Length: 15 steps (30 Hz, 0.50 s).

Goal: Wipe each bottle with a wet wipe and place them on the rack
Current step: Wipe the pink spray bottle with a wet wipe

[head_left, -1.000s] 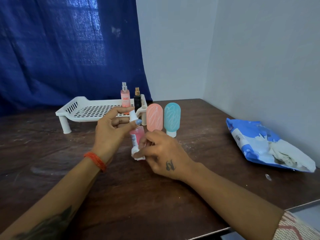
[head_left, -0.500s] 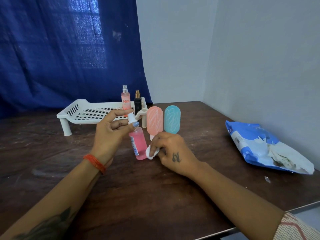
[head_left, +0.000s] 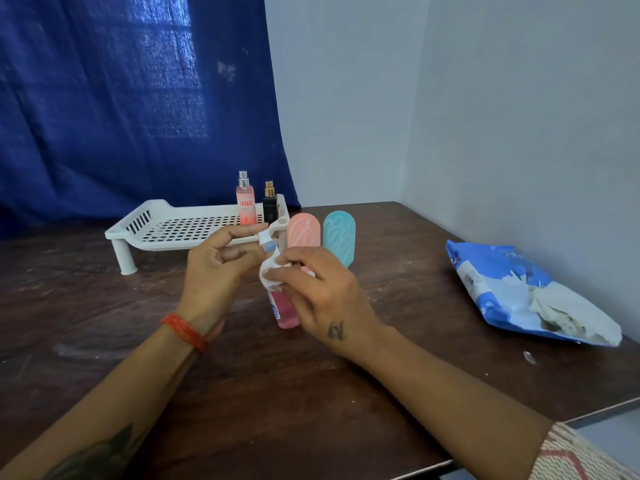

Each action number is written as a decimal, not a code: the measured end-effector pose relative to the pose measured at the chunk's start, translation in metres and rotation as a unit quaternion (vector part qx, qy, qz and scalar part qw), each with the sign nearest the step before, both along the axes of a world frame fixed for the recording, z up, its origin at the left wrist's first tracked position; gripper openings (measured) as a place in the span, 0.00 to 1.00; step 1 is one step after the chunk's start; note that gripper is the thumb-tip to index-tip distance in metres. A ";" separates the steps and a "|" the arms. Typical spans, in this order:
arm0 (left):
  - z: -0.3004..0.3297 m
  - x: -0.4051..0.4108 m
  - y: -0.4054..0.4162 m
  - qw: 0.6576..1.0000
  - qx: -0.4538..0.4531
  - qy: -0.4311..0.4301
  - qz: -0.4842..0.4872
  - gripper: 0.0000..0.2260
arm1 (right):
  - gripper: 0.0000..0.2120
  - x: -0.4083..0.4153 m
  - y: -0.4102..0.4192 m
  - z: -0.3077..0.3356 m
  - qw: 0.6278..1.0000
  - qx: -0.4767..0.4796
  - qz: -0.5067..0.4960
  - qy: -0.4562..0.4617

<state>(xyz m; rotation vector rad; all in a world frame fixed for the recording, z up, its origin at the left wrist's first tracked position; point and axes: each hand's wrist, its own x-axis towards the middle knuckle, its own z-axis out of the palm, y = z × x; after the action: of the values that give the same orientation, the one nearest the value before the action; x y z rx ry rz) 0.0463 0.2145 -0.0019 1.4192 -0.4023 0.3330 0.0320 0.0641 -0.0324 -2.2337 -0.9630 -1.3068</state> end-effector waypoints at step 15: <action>0.002 -0.001 0.002 0.999 0.018 0.012 -0.050 0.14 | 0.06 0.007 0.001 0.002 0.925 0.256 0.080 0.268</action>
<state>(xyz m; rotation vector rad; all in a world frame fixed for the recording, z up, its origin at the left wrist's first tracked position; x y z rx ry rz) 0.0448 0.2166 -0.0001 1.4310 -0.4594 0.2290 0.0387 0.0654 -0.0303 -1.8901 -0.5075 -0.6984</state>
